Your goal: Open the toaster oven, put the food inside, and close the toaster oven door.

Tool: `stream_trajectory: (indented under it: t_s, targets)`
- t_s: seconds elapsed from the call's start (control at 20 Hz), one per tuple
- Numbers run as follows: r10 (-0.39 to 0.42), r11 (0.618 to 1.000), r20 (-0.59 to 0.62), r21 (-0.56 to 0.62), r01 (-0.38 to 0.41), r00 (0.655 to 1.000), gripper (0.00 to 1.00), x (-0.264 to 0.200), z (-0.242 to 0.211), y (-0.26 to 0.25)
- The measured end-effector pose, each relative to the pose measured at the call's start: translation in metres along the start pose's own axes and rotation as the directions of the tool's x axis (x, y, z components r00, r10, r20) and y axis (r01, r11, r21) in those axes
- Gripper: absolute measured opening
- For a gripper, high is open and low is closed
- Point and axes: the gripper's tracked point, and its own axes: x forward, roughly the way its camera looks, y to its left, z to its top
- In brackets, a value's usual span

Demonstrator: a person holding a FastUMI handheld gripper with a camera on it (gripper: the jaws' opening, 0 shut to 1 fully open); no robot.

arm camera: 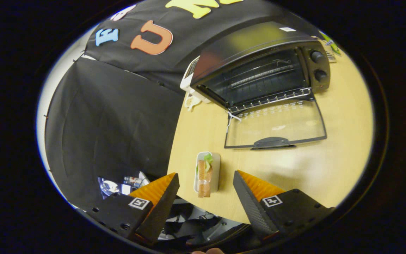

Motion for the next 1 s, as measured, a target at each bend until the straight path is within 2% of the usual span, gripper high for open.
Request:
stream_trajectory:
  t_s: [0.15, 0.4, 0.75, 1.0]
  targets:
    - [0.048, 0.997, -0.123, 0.057, -0.042, 0.991, 0.99, 0.026, -0.019, 0.007]
    - [0.052, 0.996, -0.269, 0.078, -0.032, 0.962, 0.9, 0.064, -0.04, -0.002]
    - [0.03, 0.995, -0.3, 0.096, -0.001, 0.953, 0.75, 0.096, -0.047, -0.008]
    - [0.014, 0.993, -0.297, 0.116, 0.021, 0.955, 0.55, 0.109, -0.049, -0.012]
